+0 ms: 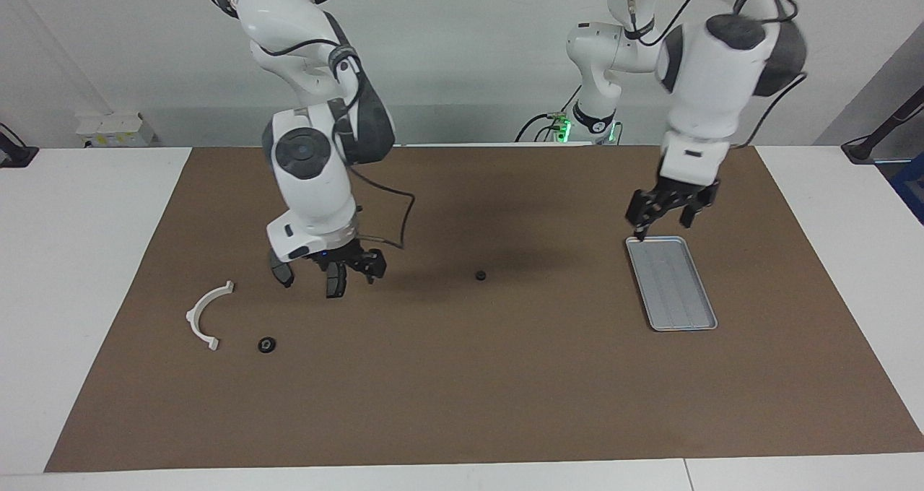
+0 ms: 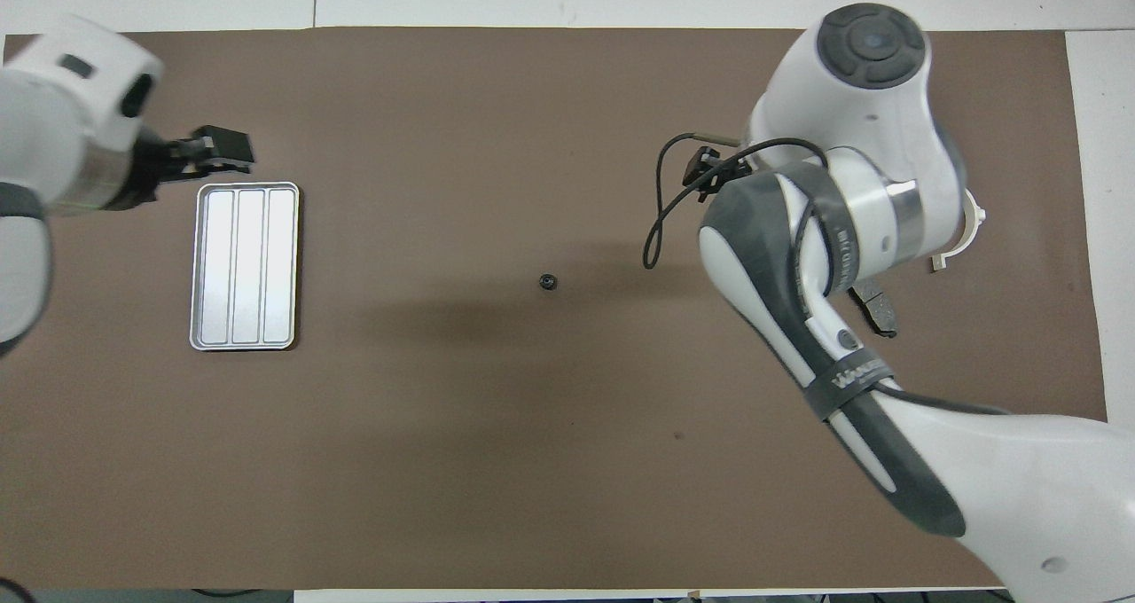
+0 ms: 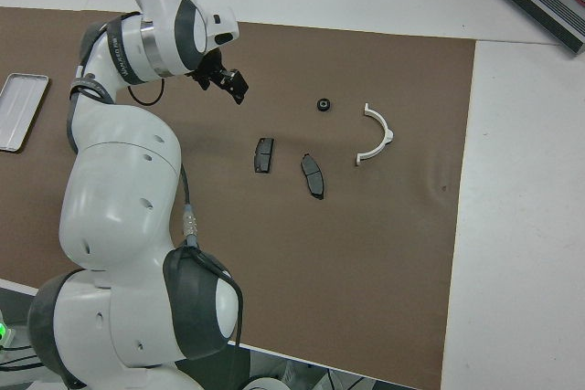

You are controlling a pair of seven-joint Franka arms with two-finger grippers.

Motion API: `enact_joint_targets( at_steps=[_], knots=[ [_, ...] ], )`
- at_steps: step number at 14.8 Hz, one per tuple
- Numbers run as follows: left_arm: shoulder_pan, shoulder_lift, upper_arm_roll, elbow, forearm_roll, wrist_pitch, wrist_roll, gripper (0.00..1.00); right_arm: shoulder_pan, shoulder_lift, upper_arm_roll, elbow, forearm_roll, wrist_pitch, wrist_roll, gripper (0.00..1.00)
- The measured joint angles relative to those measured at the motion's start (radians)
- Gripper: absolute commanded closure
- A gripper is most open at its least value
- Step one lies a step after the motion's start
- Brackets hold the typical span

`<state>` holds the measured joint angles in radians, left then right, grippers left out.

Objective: Place bearing gear from tray to pile

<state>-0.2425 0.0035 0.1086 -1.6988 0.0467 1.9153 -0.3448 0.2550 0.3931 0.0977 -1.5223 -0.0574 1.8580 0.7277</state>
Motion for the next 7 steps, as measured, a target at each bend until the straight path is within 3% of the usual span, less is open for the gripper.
enact_joint_targets(
  at_steps=[3,7],
  knots=[
    [0.167,-0.046,0.005,0.121,-0.047,-0.16,0.243,0.0,0.113,0.017,0.0,-0.01,0.0,0.067,0.19,0.0],
    [0.197,-0.043,-0.007,0.216,-0.052,-0.325,0.282,0.0,0.212,0.084,-0.002,-0.017,-0.002,0.172,0.371,0.0]
  ],
)
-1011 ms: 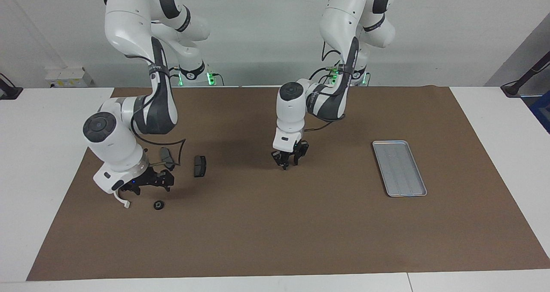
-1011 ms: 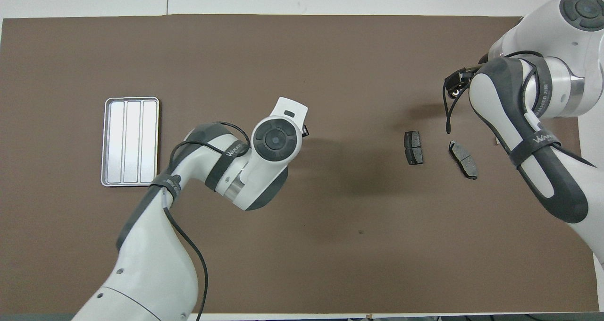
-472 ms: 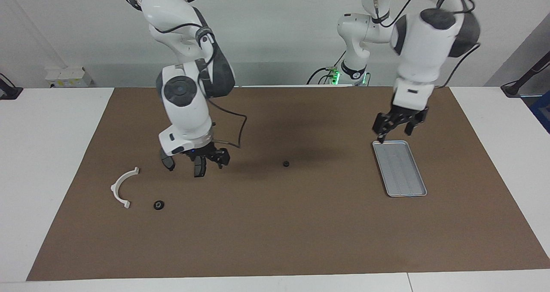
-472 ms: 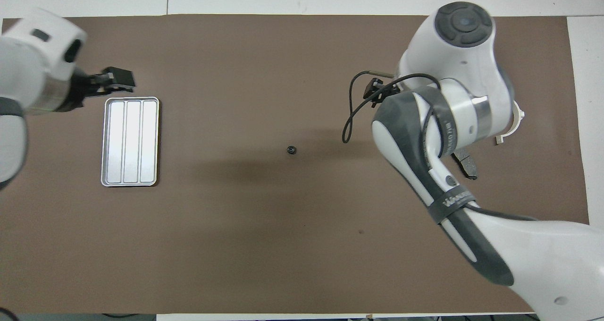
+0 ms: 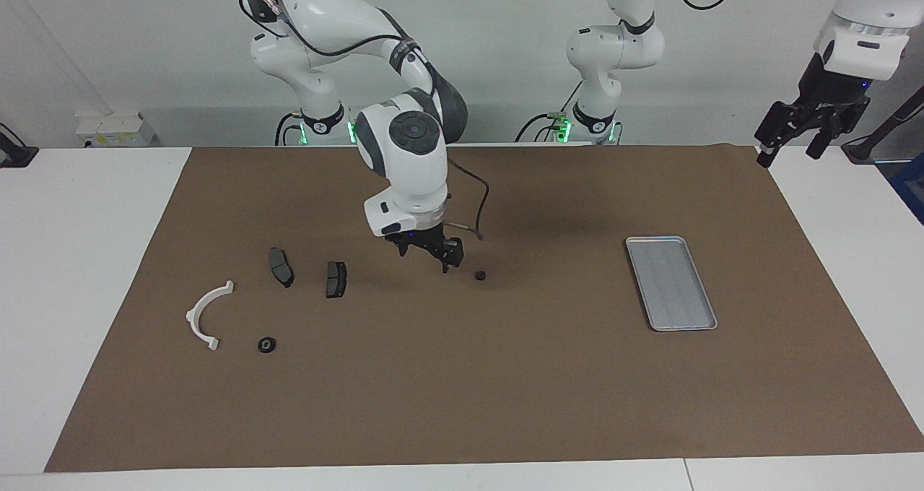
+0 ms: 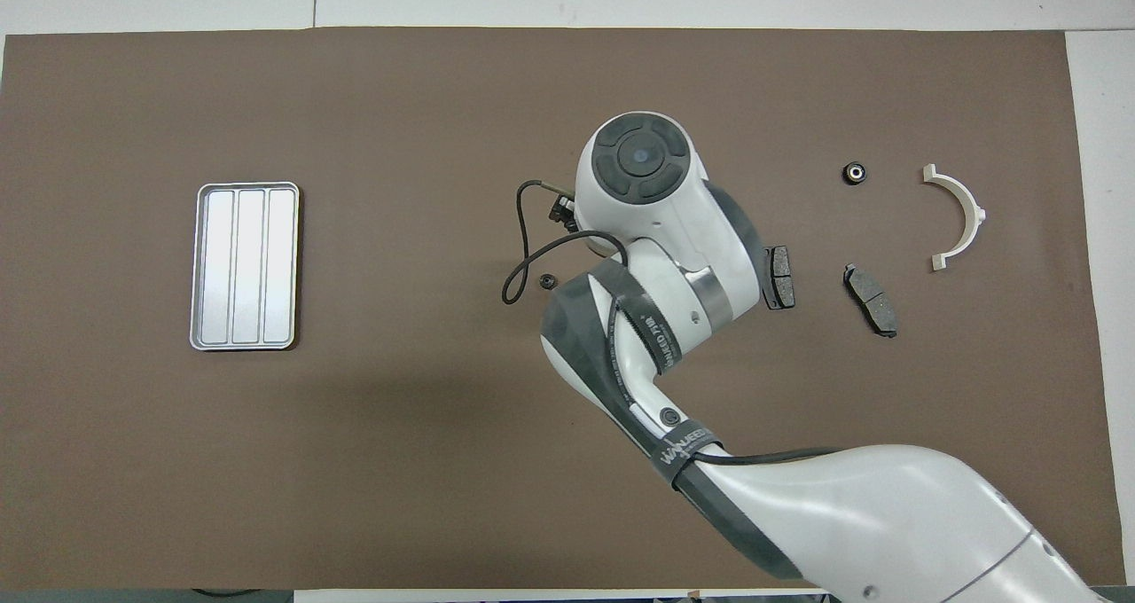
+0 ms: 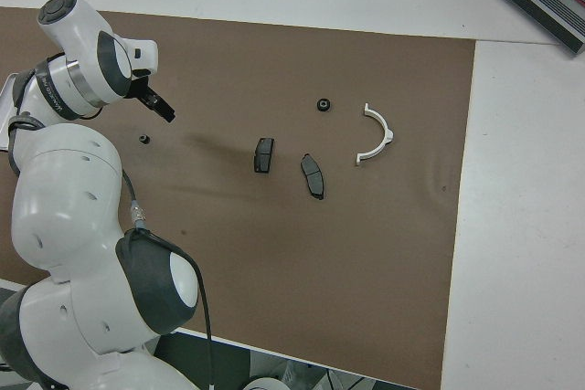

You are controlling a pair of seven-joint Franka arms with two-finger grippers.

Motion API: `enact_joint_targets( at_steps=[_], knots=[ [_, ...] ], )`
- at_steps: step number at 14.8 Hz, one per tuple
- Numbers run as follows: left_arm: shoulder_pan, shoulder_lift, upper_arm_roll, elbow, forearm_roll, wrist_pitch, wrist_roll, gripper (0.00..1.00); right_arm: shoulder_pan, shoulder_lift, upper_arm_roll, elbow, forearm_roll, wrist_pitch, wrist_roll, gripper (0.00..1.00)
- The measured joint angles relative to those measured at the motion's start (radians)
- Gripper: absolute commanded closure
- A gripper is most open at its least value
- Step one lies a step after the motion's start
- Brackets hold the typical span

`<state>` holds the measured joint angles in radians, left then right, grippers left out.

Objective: Place bearing gear from tray to pile

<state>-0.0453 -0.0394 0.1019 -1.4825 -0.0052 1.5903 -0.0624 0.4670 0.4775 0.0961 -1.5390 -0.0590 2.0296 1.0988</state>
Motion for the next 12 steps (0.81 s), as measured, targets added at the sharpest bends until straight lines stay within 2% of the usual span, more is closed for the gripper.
enact_joint_targets(
  at_steps=[3,8,10,12],
  knots=[
    [0.0,-0.013,-0.013,-0.043,0.0,-0.025,0.017,0.0,0.052,0.069,-0.001,0.001,-0.001,0.069,0.108,0.01],
    [0.006,-0.097,-0.008,-0.258,0.0,0.047,0.061,0.0,0.076,0.137,-0.002,0.002,-0.015,0.14,0.17,0.05],
    [0.001,-0.109,-0.016,-0.275,0.001,0.047,0.064,0.0,0.08,0.143,-0.002,0.004,-0.017,0.148,0.174,0.13],
    [-0.003,-0.11,-0.036,-0.276,0.004,0.051,0.066,0.0,0.08,0.143,-0.003,0.004,-0.018,0.148,0.174,0.16]
  ],
)
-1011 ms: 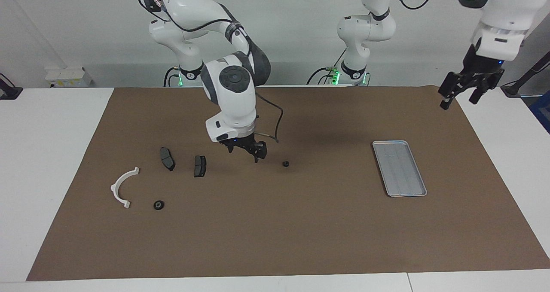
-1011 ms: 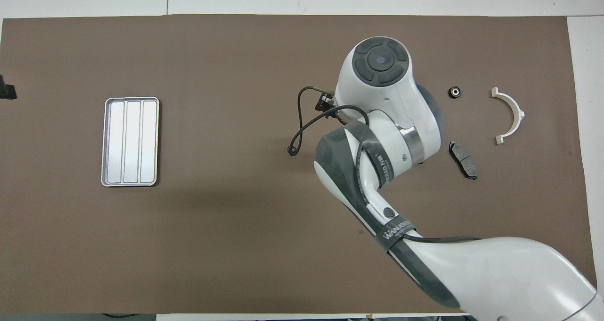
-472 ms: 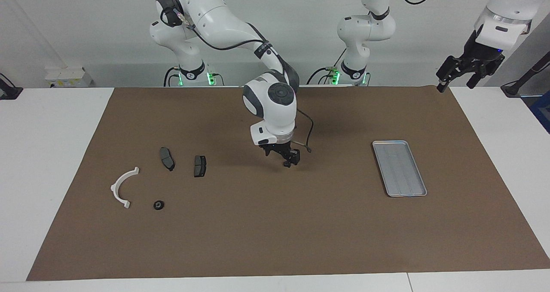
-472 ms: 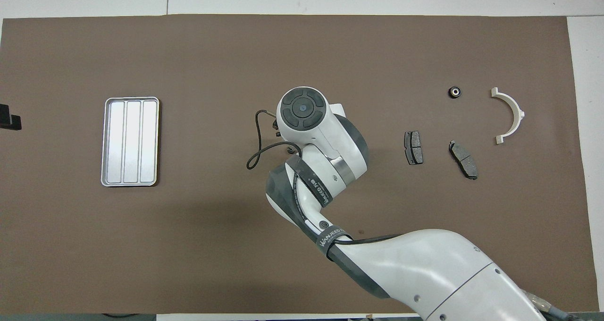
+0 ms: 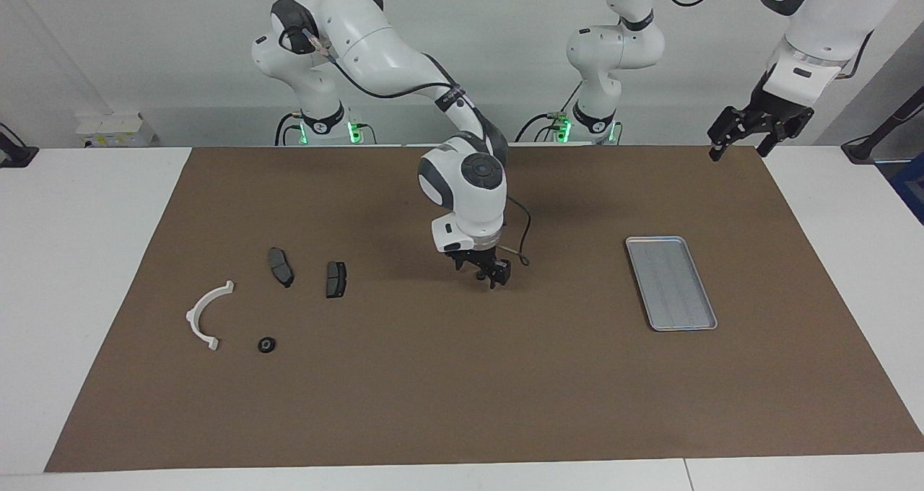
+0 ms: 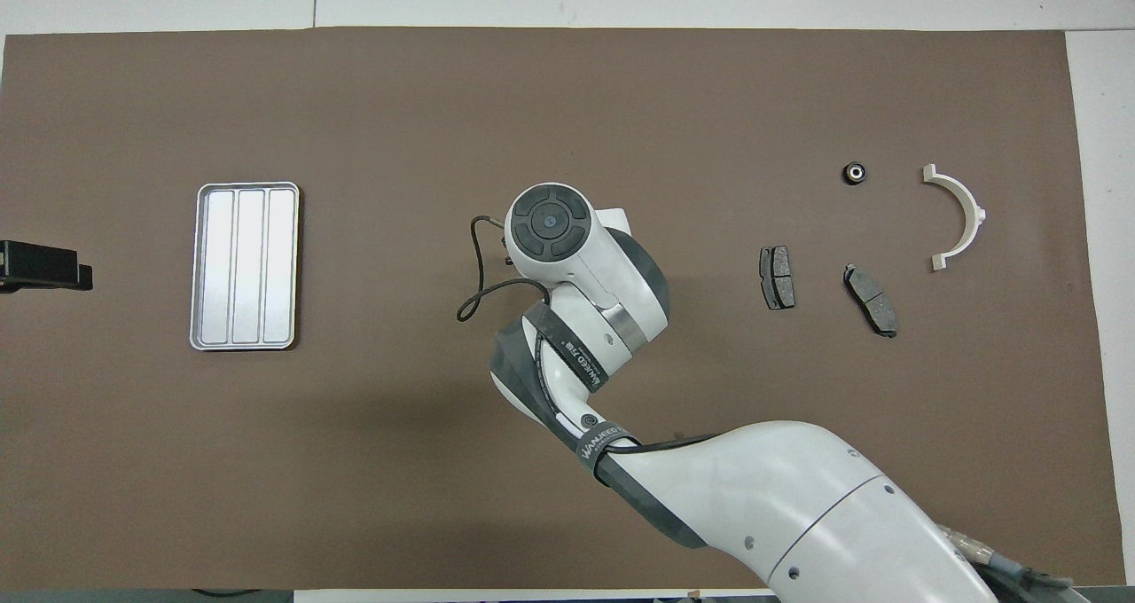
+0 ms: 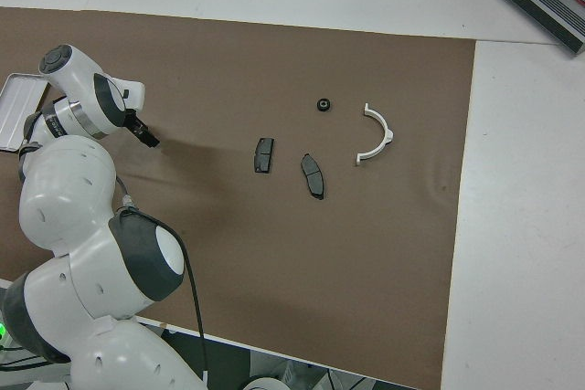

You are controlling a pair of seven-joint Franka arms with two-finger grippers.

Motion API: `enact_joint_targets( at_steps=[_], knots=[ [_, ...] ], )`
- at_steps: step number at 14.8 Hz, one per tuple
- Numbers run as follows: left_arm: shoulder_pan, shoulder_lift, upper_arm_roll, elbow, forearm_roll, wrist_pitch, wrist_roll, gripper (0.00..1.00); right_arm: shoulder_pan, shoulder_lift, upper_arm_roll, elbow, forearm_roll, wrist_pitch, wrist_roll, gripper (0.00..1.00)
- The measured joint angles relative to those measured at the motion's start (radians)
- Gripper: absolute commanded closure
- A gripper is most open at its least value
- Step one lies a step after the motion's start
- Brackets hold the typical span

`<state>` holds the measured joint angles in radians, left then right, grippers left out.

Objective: Place bearing gear from tray to pile

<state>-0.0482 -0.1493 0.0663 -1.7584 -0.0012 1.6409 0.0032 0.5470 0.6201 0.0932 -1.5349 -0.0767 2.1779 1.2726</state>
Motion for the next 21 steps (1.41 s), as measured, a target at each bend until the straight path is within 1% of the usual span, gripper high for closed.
enact_joint_targets(
  at_steps=[3,6,7,9,10,11,12,13,14,19,21],
  knots=[
    [-0.003,0.0,-0.038,0.004,0.001,0.013,0.0,0.0,0.0,0.001,0.0,-0.002,0.0,0.0,0.0,0.18],
    [-0.014,0.0,-0.041,0.025,0.001,-0.015,0.0,0.0,0.0,0.004,0.0,-0.004,0.0,0.0,0.0,0.18],
    [-0.018,0.0,-0.04,0.033,0.001,-0.037,0.001,0.0,0.002,0.004,0.001,-0.005,0.0,0.0,0.0,0.2],
    [-0.034,0.0,-0.04,0.042,0.001,-0.074,0.001,0.0,0.018,0.006,0.001,-0.006,0.0,0.0,0.001,0.28],
    [-0.041,0.0,-0.04,0.044,0.001,-0.08,0.001,0.0,0.025,0.008,0.0,-0.007,0.0,0.0,0.002,0.35],
    [-0.044,0.0,-0.04,0.044,0.001,-0.083,0.001,0.0,0.028,0.009,0.0,-0.008,0.0,0.0,0.002,0.47],
    [-0.046,0.0,-0.04,0.045,0.001,-0.085,0.001,0.0,0.028,0.01,0.0,-0.008,0.0,0.0,0.002,0.6],
    [-0.047,0.0,-0.039,0.045,0.001,-0.087,0.001,0.0,0.027,0.01,-0.001,-0.008,0.0,0.0,0.002,0.78],
    [-0.047,0.0,-0.039,0.045,0.001,-0.091,0.001,0.0,0.026,0.009,-0.002,-0.008,0.0,0.0,0.002,0.99],
    [-0.047,0.0,-0.037,0.045,0.001,-0.101,0.001,0.0,0.023,0.005,-0.003,-0.007,0.0,-0.003,0.002,1.0],
    [-0.047,0.0,-0.037,0.045,0.001,-0.101,0.001,0.0,0.019,0.005,-0.012,0.005,-0.003,-0.032,0.001,1.0]
  ],
)
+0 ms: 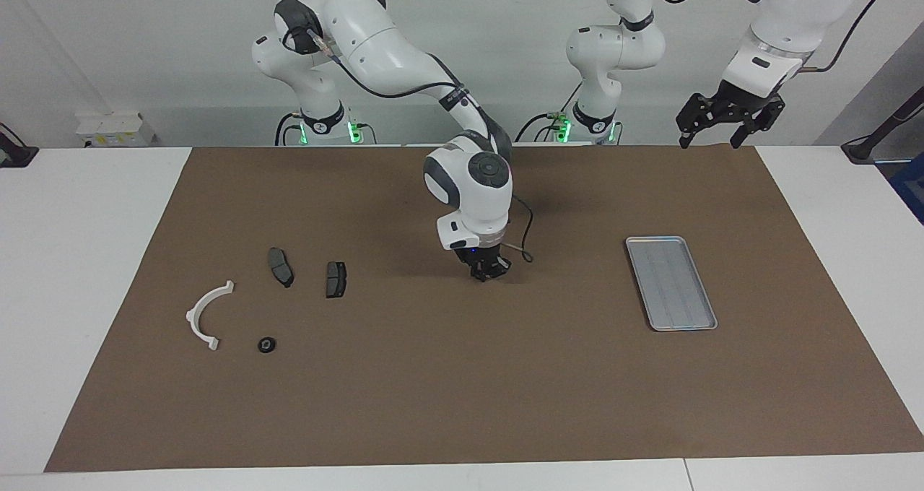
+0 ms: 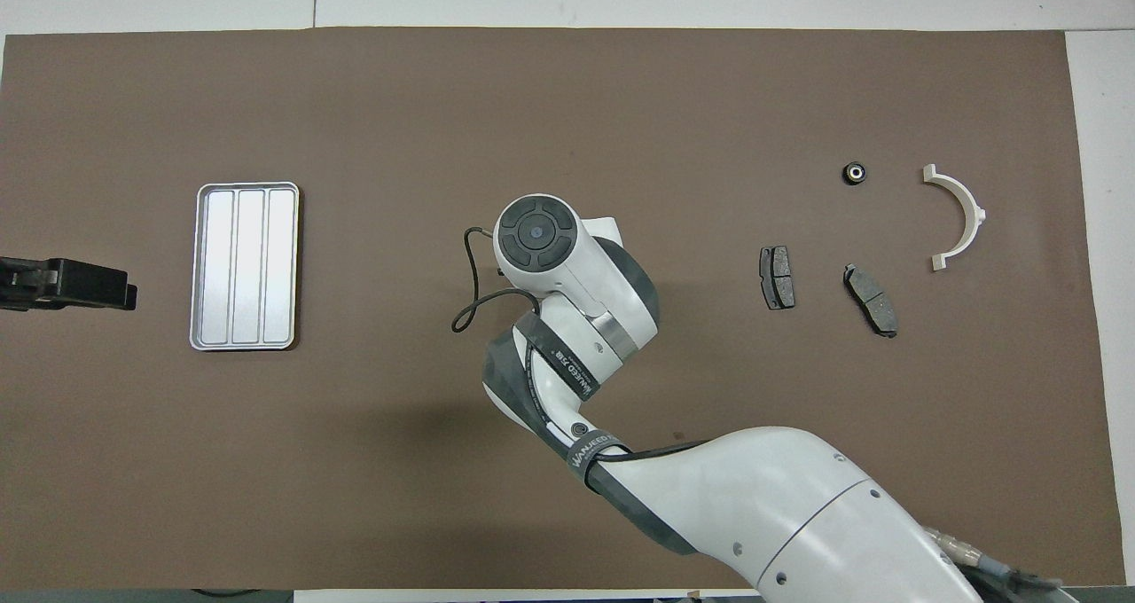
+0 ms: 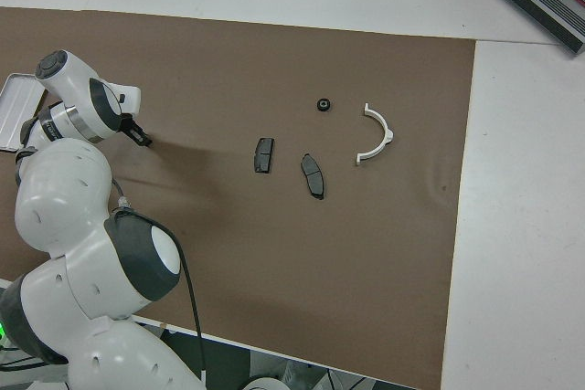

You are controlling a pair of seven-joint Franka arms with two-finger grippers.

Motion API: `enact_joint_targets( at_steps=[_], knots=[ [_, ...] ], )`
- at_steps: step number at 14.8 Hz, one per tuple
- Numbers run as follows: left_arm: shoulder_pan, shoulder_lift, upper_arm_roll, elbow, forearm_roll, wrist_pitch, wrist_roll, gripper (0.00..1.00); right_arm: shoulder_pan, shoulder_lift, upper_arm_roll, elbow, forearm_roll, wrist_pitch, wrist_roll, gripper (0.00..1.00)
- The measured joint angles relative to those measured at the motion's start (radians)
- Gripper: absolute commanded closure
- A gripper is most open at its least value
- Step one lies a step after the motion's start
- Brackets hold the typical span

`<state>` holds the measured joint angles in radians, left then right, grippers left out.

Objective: Place bearing gear from tray to pile

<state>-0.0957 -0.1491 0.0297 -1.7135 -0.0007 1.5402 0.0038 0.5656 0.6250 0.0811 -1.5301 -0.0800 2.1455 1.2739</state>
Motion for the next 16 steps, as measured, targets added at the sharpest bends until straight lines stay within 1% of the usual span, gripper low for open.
enact_joint_targets(
  at_steps=[1,2,4,5,7,9,11,14,16],
  knots=[
    [0.0,0.0,0.0,0.0,0.0,0.0,0.0,0.0,-0.016,-0.001,-0.005,0.024,-0.004,-0.049,-0.02,1.0],
    [0.0,0.0,0.001,0.0,0.0,0.0,0.0,0.0,-0.046,-0.002,-0.007,0.061,-0.005,-0.118,-0.077,1.0],
    [0.0,0.0,0.001,0.0,0.0,0.0,0.0,0.0,-0.138,-0.021,-0.009,0.128,-0.005,-0.226,-0.267,1.0],
    [0.0,0.0,0.001,0.0,0.0,0.0,0.0,0.0,-0.195,-0.038,-0.01,0.145,-0.005,-0.255,-0.391,1.0],
    [0.0,0.0,0.001,0.0,0.0,0.0,0.0,0.0,-0.305,-0.063,-0.01,0.15,-0.005,-0.263,-0.634,1.0],
    [0.0,0.0,0.001,0.0,0.0,-0.001,0.0,0.0,-0.397,-0.061,-0.009,0.131,-0.005,-0.217,-0.827,1.0],
    [0.0,0.0,0.002,0.0,0.0,-0.001,0.0,0.0,-0.466,-0.051,-0.009,0.082,-0.005,-0.132,-0.962,1.0],
    [0.0,0.0,0.002,0.0,0.0,-0.001,0.0,0.0,-0.521,-0.03,-0.009,-0.005,-0.005,0.02,-1.069,1.0],
    [0.0,0.0,0.002,0.0,0.0,-0.001,0.0,0.0,-0.537,-0.019,-0.009,-0.047,-0.005,0.092,-1.093,1.0]
  ],
)
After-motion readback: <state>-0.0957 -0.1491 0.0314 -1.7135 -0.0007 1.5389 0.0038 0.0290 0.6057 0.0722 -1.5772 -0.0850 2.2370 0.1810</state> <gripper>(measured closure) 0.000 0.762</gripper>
